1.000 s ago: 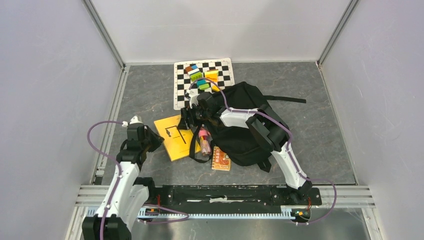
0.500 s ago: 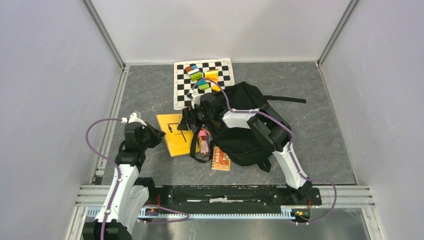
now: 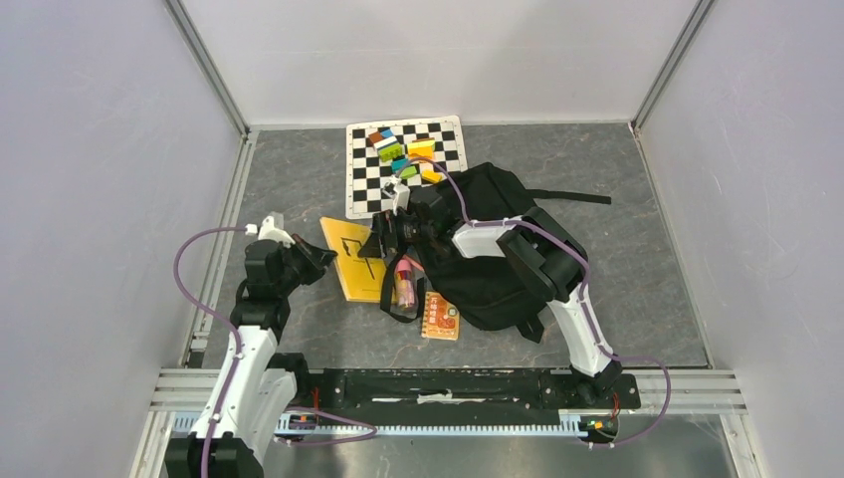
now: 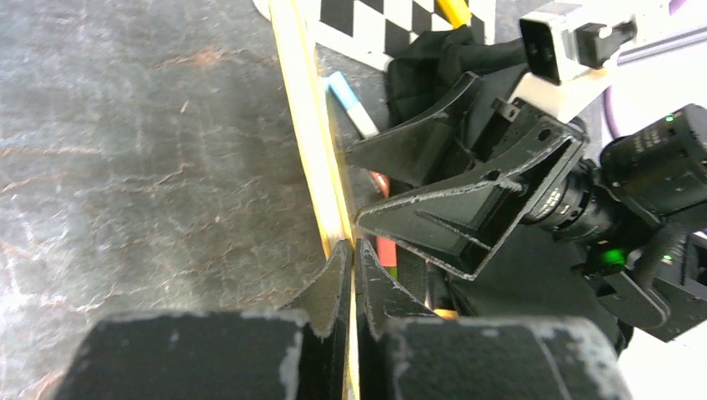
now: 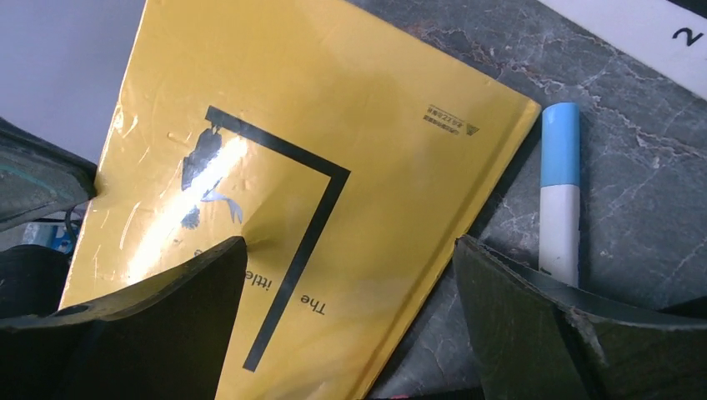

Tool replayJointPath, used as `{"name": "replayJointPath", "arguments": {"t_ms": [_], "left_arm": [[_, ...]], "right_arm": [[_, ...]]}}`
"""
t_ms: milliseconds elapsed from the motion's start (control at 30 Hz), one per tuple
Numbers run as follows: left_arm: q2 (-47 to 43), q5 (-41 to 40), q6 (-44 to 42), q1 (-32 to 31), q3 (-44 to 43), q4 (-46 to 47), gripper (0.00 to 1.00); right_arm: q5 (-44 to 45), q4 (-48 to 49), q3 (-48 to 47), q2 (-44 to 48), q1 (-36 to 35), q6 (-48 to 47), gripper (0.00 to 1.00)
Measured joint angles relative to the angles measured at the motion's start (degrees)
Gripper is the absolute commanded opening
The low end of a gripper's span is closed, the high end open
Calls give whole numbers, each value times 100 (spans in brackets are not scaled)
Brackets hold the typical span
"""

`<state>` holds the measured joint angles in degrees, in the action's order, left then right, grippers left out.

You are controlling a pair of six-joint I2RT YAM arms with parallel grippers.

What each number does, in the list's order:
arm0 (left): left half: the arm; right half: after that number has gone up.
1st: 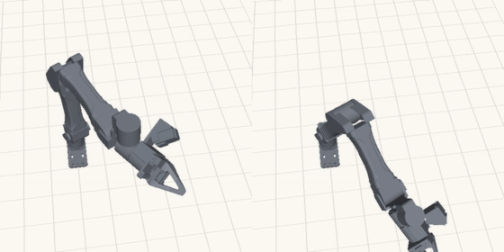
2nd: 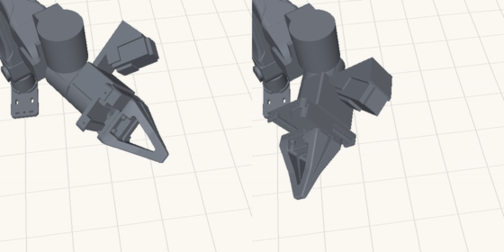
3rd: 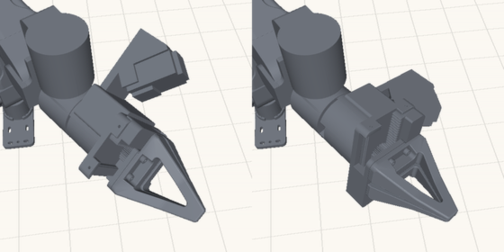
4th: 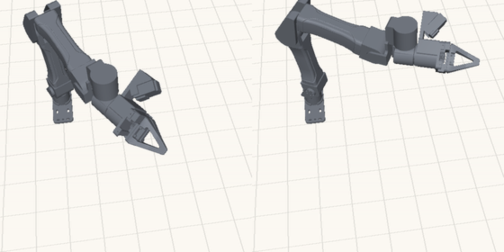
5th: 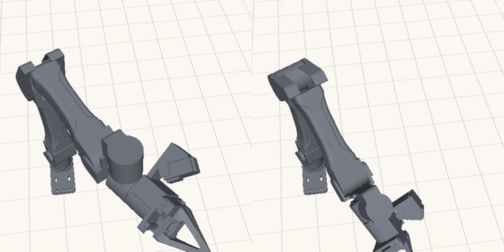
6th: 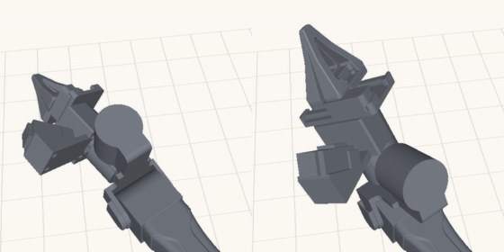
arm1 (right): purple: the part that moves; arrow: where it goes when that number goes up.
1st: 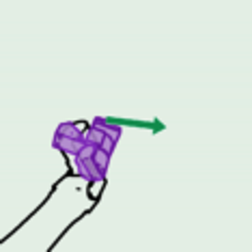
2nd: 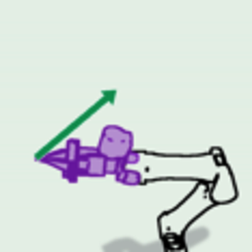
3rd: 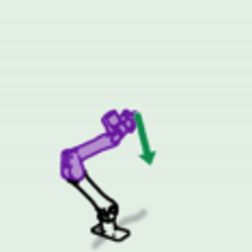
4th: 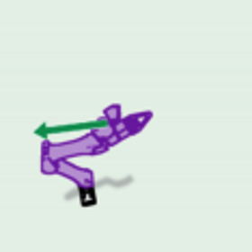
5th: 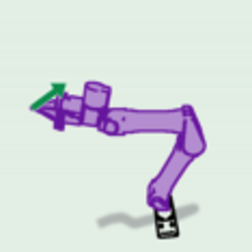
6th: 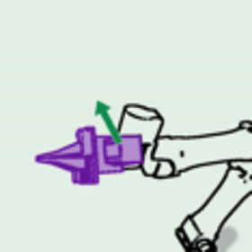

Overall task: Pack the student bag
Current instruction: Pick up the book from the center of the board.

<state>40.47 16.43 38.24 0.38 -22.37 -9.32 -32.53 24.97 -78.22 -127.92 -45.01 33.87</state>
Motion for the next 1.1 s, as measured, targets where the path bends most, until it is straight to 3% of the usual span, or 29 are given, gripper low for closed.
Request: {"name": "replayJointPath", "arguments": {"t_ms": [500,900,1100], "left_arm": [[420,800,173,-48,26,1381,2],[531,1239,275,-175,42,1637,2],[529,1276,308,-184,61,1674,2]], "right_arm": [[-686,214,540,767,-286,286,98],[170,-538,793,1683,-509,157,98],[669,-540,1414,2275,-400,522,97]]}}
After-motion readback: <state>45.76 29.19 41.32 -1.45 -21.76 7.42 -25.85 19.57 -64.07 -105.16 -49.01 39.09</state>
